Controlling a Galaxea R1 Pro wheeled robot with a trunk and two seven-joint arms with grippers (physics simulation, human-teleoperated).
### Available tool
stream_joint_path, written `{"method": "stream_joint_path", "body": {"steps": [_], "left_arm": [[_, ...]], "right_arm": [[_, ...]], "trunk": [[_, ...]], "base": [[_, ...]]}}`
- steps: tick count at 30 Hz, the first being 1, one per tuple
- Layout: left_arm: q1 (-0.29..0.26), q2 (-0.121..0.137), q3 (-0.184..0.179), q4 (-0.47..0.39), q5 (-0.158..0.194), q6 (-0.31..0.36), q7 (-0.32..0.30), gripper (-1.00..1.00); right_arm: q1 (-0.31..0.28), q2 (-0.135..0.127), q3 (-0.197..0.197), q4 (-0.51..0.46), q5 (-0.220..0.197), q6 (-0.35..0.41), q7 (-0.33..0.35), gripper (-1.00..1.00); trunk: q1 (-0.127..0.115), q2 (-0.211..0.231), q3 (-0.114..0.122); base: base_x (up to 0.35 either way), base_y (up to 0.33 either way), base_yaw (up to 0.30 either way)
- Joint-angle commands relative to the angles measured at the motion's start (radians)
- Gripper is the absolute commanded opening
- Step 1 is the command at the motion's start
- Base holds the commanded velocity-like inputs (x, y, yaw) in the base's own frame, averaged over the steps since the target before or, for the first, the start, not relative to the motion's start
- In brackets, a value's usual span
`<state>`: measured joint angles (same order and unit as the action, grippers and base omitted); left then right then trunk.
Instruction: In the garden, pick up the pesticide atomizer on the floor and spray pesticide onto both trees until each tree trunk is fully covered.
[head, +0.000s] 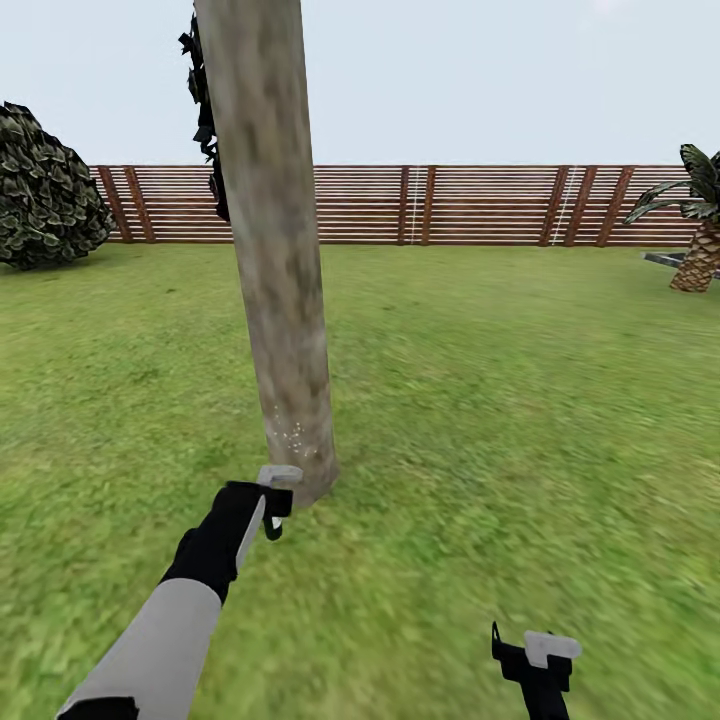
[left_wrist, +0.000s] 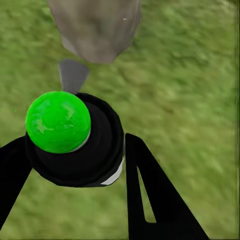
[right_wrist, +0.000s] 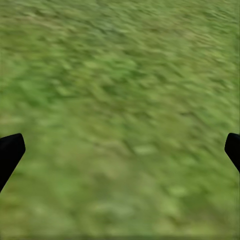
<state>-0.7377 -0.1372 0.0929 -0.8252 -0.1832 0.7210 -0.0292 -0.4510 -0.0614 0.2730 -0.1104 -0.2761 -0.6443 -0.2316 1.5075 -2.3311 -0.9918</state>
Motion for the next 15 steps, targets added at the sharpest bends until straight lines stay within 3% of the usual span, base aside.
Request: {"method": "stream_joint_path", "body": {"steps": [1, 5, 8, 10, 13, 15], "left_arm": [[-0.001, -0.001, -0.001, 0.000, -0.004, 0.000, 0.000, -1.00], [-0.002, 0.009, 0.003, -0.002, -0.006, 0.001, 0.000, -1.00], [-0.002, 0.047, 0.007, -0.039, -0.005, 0.001, 0.000, -1.00], [-0.002, 0.053, 0.007, -0.054, -0.005, 0.001, 0.000, -1.00], [-0.005, 0.032, 0.000, -0.083, -0.004, 0.060, 0.000, -1.00], [-0.012, 0.004, -0.001, -0.100, -0.004, 0.099, 0.000, -1.00]], "right_arm": [[0.000, 0.000, 0.000, 0.000, 0.000, 0.000, 0.000, 1.00], [0.000, 0.000, 0.000, 0.000, 0.001, 0.000, 0.000, 1.00], [0.000, 0.000, 0.000, 0.000, 0.001, 0.000, 0.000, 1.00], [0.000, 0.000, 0.000, 0.000, 0.001, 0.000, 0.000, 1.00], [0.000, 0.000, 0.000, 0.000, 0.002, 0.000, 0.000, 1.00], [0.000, 0.000, 0.000, 0.000, 0.002, 0.000, 0.000, 1.00]], "trunk": [[0.000, 0.000, 0.000], [0.000, 0.000, 0.000], [0.000, 0.000, 0.000], [0.000, 0.000, 0.000], [0.000, 0.000, 0.000], [0.000, 0.000, 0.000]], "base": [[0.000, 0.000, 0.000], [-0.046, 0.017, 0.000], [-0.209, 0.093, 0.000], [-0.080, 0.038, 0.000], [-0.013, 0.006, 0.000], [-0.003, 0.002, 0.000]]}}
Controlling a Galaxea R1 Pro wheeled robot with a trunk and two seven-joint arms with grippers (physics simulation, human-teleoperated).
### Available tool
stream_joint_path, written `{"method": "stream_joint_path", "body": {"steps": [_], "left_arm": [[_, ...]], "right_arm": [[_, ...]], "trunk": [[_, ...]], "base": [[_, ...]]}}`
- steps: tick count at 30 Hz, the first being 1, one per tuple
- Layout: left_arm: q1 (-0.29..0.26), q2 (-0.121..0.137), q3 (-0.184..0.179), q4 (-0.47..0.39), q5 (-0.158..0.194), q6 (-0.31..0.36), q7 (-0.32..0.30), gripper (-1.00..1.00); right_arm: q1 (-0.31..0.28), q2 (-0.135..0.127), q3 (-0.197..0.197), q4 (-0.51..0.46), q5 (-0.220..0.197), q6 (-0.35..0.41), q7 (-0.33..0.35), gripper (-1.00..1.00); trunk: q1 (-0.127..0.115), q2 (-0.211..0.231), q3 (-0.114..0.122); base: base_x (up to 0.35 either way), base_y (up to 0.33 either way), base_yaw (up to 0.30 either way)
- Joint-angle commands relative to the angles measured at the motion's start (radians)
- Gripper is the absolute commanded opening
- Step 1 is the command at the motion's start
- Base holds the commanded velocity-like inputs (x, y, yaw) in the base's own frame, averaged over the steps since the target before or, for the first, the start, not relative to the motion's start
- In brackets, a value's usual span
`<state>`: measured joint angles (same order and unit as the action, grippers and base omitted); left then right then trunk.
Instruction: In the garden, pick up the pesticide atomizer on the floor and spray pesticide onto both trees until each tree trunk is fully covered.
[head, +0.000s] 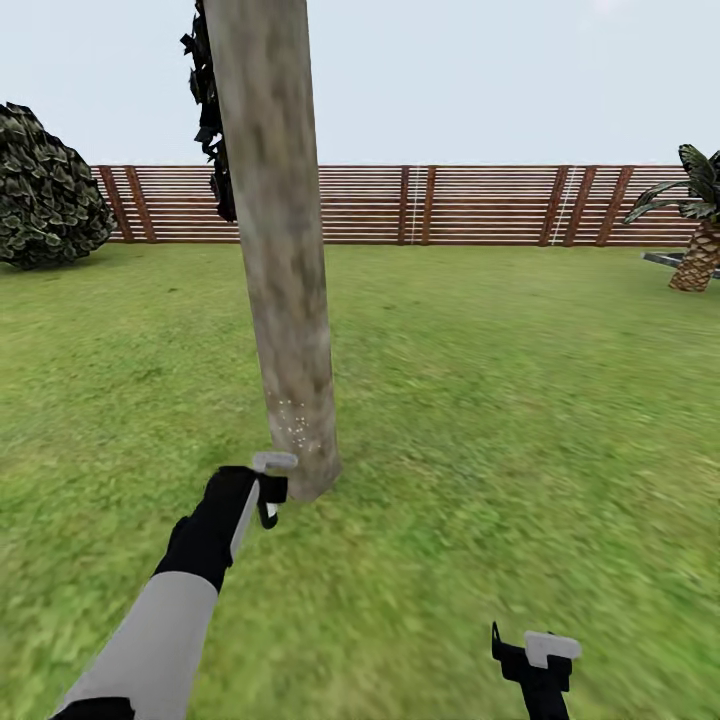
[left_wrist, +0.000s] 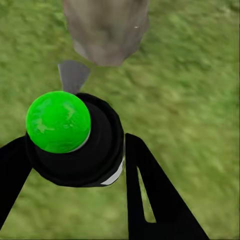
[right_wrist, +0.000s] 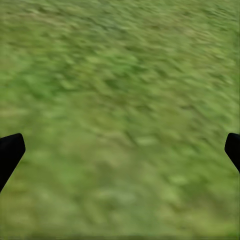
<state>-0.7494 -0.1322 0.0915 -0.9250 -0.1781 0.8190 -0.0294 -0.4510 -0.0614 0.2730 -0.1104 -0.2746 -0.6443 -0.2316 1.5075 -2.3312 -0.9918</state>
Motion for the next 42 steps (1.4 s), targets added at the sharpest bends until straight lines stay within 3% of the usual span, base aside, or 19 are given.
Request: {"method": "stream_joint_path", "body": {"steps": [1, 4, 6, 8, 11, 13, 15, 18, 19, 22, 25, 28, 29, 32, 35, 36, 38, 42], "left_arm": [[-0.007, -0.021, -0.001, -0.017, -0.008, 0.017, 0.000, -1.00], [-0.018, -0.030, -0.027, -0.045, -0.007, 0.030, 0.000, -1.00], [-0.020, -0.021, -0.038, -0.077, -0.007, 0.082, -0.001, -1.00], [-0.021, -0.003, -0.036, -0.120, -0.008, 0.106, -0.002, -1.00], [-0.024, 0.046, -0.034, -0.150, -0.007, 0.124, -0.003, -1.00], [-0.027, 0.055, -0.028, -0.156, -0.005, 0.142, -0.003, -1.00], [-0.029, 0.050, -0.029, -0.159, -0.005, 0.147, -0.003, -1.00], [-0.036, -0.011, -0.035, -0.163, 0.007, 0.151, -0.008, -1.00], [-0.054, -0.029, -0.079, -0.164, 0.024, 0.169, -0.008, -1.00], [-0.070, -0.031, -0.122, -0.187, 0.077, 0.182, -0.007, -1.00], [-0.075, -0.021, -0.126, -0.221, 0.110, 0.186, -0.006, -1.00], [-0.076, -0.001, -0.119, -0.230, 0.113, 0.188, -0.006, -1.00], [-0.076, 0.033, -0.094, -0.231, 0.115, 0.189, -0.006, -1.00], [-0.076, 0.057, -0.075, -0.232, 0.119, 0.191, -0.007, -1.00], [-0.076, 0.042, -0.077, -0.232, 0.118, 0.192, -0.006, -1.00], [-0.076, 0.017, -0.084, -0.233, 0.118, 0.192, -0.006, -1.00], [-0.077, -0.010, -0.111, -0.237, 0.117, 0.193, -0.006, -1.00], [-0.099, -0.018, -0.138, -0.271, 0.119, 0.195, -0.006, -1.00]], "right_arm": [[0.000, 0.000, 0.000, 0.000, 0.000, 0.000, 0.000, 1.00], [0.000, 0.000, 0.000, 0.000, 0.000, 0.000, 0.000, 1.00], [0.000, 0.000, 0.000, 0.000, 0.000, 0.000, 0.000, 1.00], [0.000, 0.000, 0.000, 0.000, 0.000, 0.000, 0.000, 1.00], [0.000, 0.000, 0.000, 0.000, 0.000, 0.000, 0.000, 1.00], [0.000, 0.000, 0.000, 0.000, 0.000, 0.000, 0.000, 1.00], [0.000, 0.000, 0.000, 0.000, 0.000, 0.000, 0.000, 1.00], [0.000, 0.000, 0.000, 0.000, 0.000, 0.000, 0.000, 1.00], [0.000, 0.000, 0.000, 0.000, 0.000, 0.000, 0.001, 1.00], [0.000, 0.000, 0.000, 0.000, 0.000, 0.000, 0.001, 1.00], [0.000, 0.000, 0.000, 0.000, 0.000, 0.000, 0.001, 1.00], [0.000, 0.000, 0.000, 0.000, 0.000, 0.000, 0.000, 1.00], [0.000, 0.000, 0.000, 0.001, 0.000, 0.000, 0.000, 1.00], [0.000, 0.000, 0.000, 0.000, 0.000, 0.000, 0.001, 1.00], [0.000, 0.000, 0.000, 0.000, 0.000, 0.000, 0.001, 1.00], [0.000, 0.000, 0.000, 0.000, 0.000, 0.000, 0.001, 1.00], [0.000, 0.000, 0.000, 0.001, 0.000, 0.000, 0.001, 1.00], [0.000, 0.000, 0.000, 0.001, 0.000, 0.000, 0.001, 1.00]], "trunk": [[0.000, 0.000, 0.000], [0.000, 0.000, 0.000], [0.000, 0.000, 0.000], [0.000, 0.000, 0.000], [0.000, 0.000, 0.000], [0.000, 0.000, 0.000], [0.000, 0.000, 0.000], [0.000, 0.000, 0.000], [0.000, 0.000, 0.000], [0.000, 0.000, 0.000], [0.000, 0.000, 0.000], [0.000, 0.000, 0.000], [0.000, 0.000, 0.000], [0.000, 0.000, 0.000], [0.000, 0.000, 0.000], [0.000, 0.000, 0.000], [0.000, 0.000, 0.000], [0.000, 0.000, 0.000]], "base": [[0.000, 0.000, 0.000], [0.000, 0.000, 0.000], [0.000, 0.000, 0.000], [0.000, 0.000, 0.000], [0.000, 0.000, 0.000], [0.000, 0.000, 0.000], [0.000, 0.000, 0.000], [0.000, 0.000, 0.000], [0.000, 0.000, 0.000], [0.000, 0.000, 0.000], [0.000, 0.000, 0.000], [0.000, 0.000, 0.000], [0.000, 0.000, 0.000], [0.000, 0.000, 0.000], [0.000, 0.000, 0.000], [0.000, 0.000, 0.000], [0.000, 0.000, 0.000], [0.000, 0.000, 0.000]]}}
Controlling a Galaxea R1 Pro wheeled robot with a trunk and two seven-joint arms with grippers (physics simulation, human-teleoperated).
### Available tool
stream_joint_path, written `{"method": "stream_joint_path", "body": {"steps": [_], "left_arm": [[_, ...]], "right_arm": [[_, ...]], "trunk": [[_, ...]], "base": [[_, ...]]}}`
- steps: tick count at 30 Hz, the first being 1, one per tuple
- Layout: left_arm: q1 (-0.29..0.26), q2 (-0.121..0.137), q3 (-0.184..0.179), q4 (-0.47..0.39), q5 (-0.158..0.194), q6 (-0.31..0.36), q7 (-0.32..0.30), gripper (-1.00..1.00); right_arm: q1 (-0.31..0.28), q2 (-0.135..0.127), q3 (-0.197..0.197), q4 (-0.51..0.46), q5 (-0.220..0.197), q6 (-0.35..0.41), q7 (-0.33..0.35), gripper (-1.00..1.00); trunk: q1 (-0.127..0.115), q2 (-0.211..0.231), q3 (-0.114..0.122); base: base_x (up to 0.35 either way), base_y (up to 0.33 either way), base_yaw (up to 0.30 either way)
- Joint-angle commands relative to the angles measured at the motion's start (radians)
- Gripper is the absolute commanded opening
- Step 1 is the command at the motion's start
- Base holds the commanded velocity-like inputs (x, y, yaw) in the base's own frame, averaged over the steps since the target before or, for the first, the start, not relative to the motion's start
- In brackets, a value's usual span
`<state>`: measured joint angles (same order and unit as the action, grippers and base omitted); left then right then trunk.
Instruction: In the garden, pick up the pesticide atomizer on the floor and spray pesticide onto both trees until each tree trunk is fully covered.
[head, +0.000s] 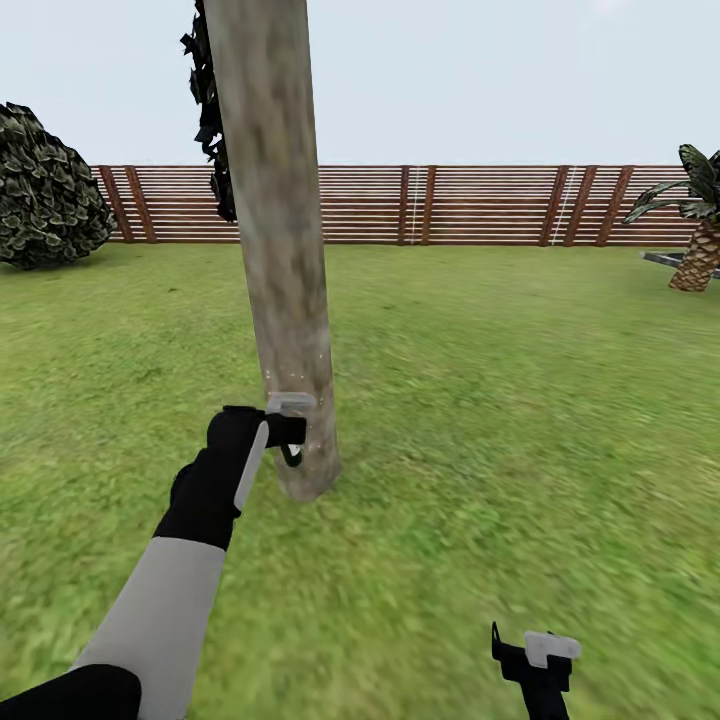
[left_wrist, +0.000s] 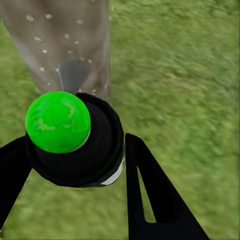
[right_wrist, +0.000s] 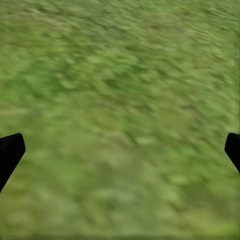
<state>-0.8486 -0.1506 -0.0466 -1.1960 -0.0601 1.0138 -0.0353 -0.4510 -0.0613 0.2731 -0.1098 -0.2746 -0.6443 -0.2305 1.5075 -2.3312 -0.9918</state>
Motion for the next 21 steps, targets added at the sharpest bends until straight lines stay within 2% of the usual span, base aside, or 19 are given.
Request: {"method": "stream_joint_path", "body": {"steps": [1, 3, 4, 5, 9, 12, 14, 16, 19, 21], "left_arm": [[-0.003, 0.003, 0.000, -0.004, -0.001, 0.000, 0.000, -1.00], [-0.006, 0.012, 0.005, -0.007, -0.004, 0.001, 0.000, -1.00], [-0.007, 0.022, 0.012, -0.008, -0.006, 0.001, 0.000, -1.00], [-0.008, 0.044, 0.031, -0.008, -0.008, 0.002, 0.000, -1.00], [-0.022, 0.085, 0.062, -0.008, -0.004, 0.004, 0.000, -1.00], [-0.027, 0.072, 0.061, -0.009, -0.002, 0.007, 0.000, -1.00], [-0.030, 0.023, 0.057, -0.009, -0.003, 0.007, 0.000, -1.00], [-0.041, 0.003, 0.033, -0.010, -0.003, 0.008, 0.000, -1.00], [-0.059, 0.003, -0.002, -0.010, -0.002, 0.008, 0.000, -1.00], [-0.061, 0.013, 0.001, -0.009, -0.004, 0.008, 0.000, -1.00]], "right_arm": [[0.000, 0.000, 0.000, 0.000, 0.000, 0.000, 0.000, 1.00], [0.000, 0.000, 0.000, 0.000, 0.000, 0.000, 0.000, 1.00], [0.000, 0.000, 0.000, 0.000, 0.000, 0.000, 0.000, 1.00], [0.000, 0.001, 0.000, 0.000, 0.000, 0.000, 0.000, 1.00], [0.000, 0.000, 0.000, 0.000, 0.000, 0.000, -0.001, 1.00], [0.000, 0.001, 0.000, 0.000, 0.000, 0.000, 0.000, 1.00], [0.000, 0.000, 0.000, 0.000, 0.000, 0.000, 0.000, 1.00], [0.000, 0.000, 0.000, 0.000, 0.000, 0.000, 0.000, 1.00], [0.000, 0.001, 0.000, 0.000, 0.000, 0.000, 0.000, 1.00], [0.000, 0.001, 0.000, 0.000, 0.000, 0.000, 0.000, 1.00]], "trunk": [[0.000, 0.000, 0.000], [0.000, 0.000, 0.000], [0.000, 0.000, 0.000], [0.000, 0.000, 0.000], [0.000, 0.000, 0.000], [0.000, 0.000, 0.000], [0.000, 0.000, 0.000], [0.000, 0.000, 0.000], [0.000, 0.000, 0.000], [0.000, 0.000, 0.000]], "base": [[0.000, 0.000, 0.000], [0.000, 0.000, 0.000], [0.000, 0.000, 0.000], [0.000, 0.000, 0.000], [0.000, 0.000, 0.000], [0.000, 0.000, 0.000], [0.000, 0.000, 0.000], [0.000, 0.000, 0.000], [0.000, 0.000, 0.000], [0.000, 0.000, 0.000]]}}
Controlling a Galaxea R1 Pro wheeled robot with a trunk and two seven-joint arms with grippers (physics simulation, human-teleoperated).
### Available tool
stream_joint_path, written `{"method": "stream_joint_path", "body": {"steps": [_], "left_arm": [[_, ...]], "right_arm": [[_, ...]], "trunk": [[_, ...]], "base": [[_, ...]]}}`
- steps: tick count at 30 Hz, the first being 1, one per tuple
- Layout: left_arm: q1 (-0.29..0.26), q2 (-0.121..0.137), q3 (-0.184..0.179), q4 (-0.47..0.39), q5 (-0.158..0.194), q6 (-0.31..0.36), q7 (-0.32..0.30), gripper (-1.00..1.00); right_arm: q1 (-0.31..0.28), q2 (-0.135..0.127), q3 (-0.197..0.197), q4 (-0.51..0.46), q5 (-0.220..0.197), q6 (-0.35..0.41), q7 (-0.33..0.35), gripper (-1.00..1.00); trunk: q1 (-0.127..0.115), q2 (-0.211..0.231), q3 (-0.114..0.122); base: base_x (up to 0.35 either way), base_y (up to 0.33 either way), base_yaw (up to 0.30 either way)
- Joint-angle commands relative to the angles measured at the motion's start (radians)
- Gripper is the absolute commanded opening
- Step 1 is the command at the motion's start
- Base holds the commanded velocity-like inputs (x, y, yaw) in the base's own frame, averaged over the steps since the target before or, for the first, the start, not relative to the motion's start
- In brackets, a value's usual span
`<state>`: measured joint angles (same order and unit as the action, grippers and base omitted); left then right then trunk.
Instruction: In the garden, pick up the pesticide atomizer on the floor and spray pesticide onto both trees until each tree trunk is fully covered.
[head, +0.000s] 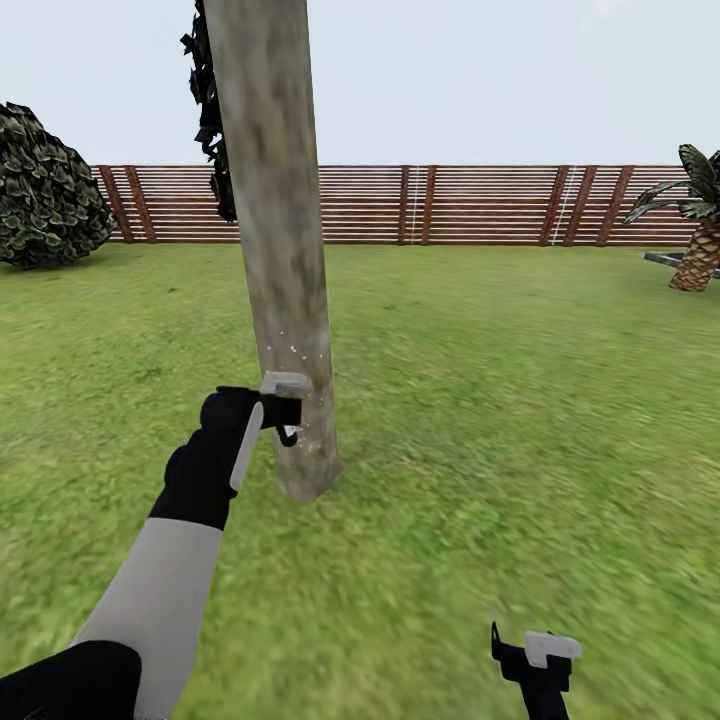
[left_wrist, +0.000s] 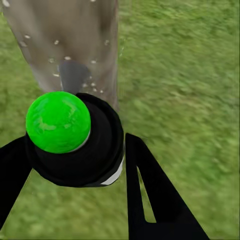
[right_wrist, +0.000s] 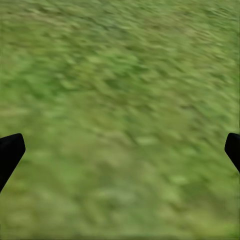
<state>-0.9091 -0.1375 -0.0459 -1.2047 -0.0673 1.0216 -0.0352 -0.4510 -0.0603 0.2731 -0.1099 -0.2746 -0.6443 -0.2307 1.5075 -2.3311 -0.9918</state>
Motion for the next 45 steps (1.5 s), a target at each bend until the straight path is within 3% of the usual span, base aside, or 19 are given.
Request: {"method": "stream_joint_path", "body": {"steps": [1, 2, 4, 8, 12, 14, 17, 18, 21, 22, 24, 29, 32, 36, 39, 42, 45], "left_arm": [[0.000, 0.005, 0.002, 0.000, 0.003, 0.000, 0.000, -1.00], [0.000, 0.012, 0.009, 0.000, 0.002, 0.000, 0.000, -1.00], [-0.005, 0.052, 0.057, 0.004, 0.003, 0.000, 0.000, -1.00], [-0.011, 0.090, 0.094, 0.012, 0.005, 0.000, 0.000, -1.00], [-0.011, 0.079, 0.089, 0.014, 0.007, 0.000, 0.000, -1.00], [-0.009, 0.044, 0.059, 0.015, 0.007, 0.000, 0.000, -1.00], [-0.004, 0.018, 0.007, 0.014, 0.007, 0.000, 0.000, -1.00], [-0.002, 0.014, -0.010, 0.014, 0.007, 0.000, 0.000, -1.00], [0.000, 0.023, -0.013, 0.016, 0.007, 0.000, 0.000, -1.00], [0.001, 0.032, -0.008, 0.017, 0.006, 0.000, 0.000, -1.00], [0.003, 0.077, 0.034, 0.030, 0.006, 0.000, 0.000, -1.00], [0.006, 0.142, 0.050, 0.138, 0.008, -0.002, -0.002, -1.00], [0.007, 0.139, 0.046, 0.168, 0.008, -0.006, -0.003, -1.00], [0.008, 0.071, 0.033, 0.204, 0.008, -0.012, -0.002, -1.00], [0.010, 0.039, 0.031, 0.208, 0.008, -0.012, -0.003, -1.00], [0.015, 0.042, 0.032, 0.228, 0.008, -0.016, -0.003, -1.00], [0.020, 0.080, 0.037, 0.323, 0.004, -0.022, -0.003, -1.00]], "right_arm": [[0.000, 0.000, 0.000, 0.000, 0.000, 0.000, 0.000, 1.00], [0.000, 0.000, 0.000, 0.000, 0.000, 0.000, 0.000, 1.00], [0.000, -0.001, 0.000, 0.000, 0.000, 0.000, 0.000, 1.00], [0.000, 0.000, 0.000, 0.000, 0.000, 0.000, 0.000, 1.00], [0.000, 0.000, 0.000, -0.001, 0.000, 0.000, 0.000, 1.00], [0.000, 0.000, 0.000, 0.000, 0.000, 0.000, 0.000, 1.00], [0.000, 0.000, 0.000, 0.000, 0.000, 0.000, 0.000, 1.00], [0.000, -0.001, 0.000, -0.001, 0.000, 0.000, 0.000, 1.00], [0.000, 0.000, 0.000, 0.000, 0.000, 0.000, 0.000, 1.00], [0.000, 0.000, 0.000, 0.000, 0.000, 0.000, 0.000, 1.00], [0.000, 0.000, 0.000, 0.000, 0.000, 0.000, 0.000, 1.00], [0.000, 0.000, 0.001, 0.000, 0.000, 0.000, 0.000, 1.00], [0.000, 0.001, 0.000, 0.001, 0.000, 0.000, 0.000, 1.00], [0.000, 0.001, 0.000, 0.000, 0.000, 0.000, 0.001, 1.00], [0.000, 0.001, 0.000, 0.001, 0.000, 0.000, 0.000, 1.00], [0.000, 0.000, 0.000, 0.001, 0.000, 0.000, 0.001, 1.00], [0.000, 0.000, 0.000, 0.000, 0.000, 0.000, 0.001, 1.00]], "trunk": [[0.000, 0.000, 0.000], [0.000, 0.000, 0.000], [0.000, 0.000, 0.000], [0.000, 0.000, 0.000], [0.000, 0.000, 0.000], [0.000, 0.000, 0.000], [0.000, 0.000, 0.000], [0.000, 0.000, 0.000], [0.000, 0.000, 0.000], [0.000, 0.000, 0.000], [0.000, 0.000, 0.000], [0.000, 0.000, 0.000], [0.000, 0.000, 0.000], [0.000, 0.000, 0.000], [0.000, 0.000, 0.000], [0.000, 0.000, 0.000], [0.000, 0.000, 0.000]], "base": [[0.000, 0.000, 0.000], [0.000, 0.000, 0.000], [0.000, 0.000, 0.000], [0.000, 0.000, 0.000], [0.000, 0.000, 0.000], [0.000, 0.000, 0.000], [0.000, 0.000, 0.000], [0.000, 0.000, 0.000], [0.000, 0.000, 0.000], [0.000, 0.000, 0.000], [0.000, 0.000, 0.000], [0.000, 0.000, 0.000], [0.000, 0.000, 0.000], [0.000, 0.000, 0.000], [0.000, 0.000, 0.000], [0.000, 0.000, 0.000], [0.000, 0.000, 0.000]]}}
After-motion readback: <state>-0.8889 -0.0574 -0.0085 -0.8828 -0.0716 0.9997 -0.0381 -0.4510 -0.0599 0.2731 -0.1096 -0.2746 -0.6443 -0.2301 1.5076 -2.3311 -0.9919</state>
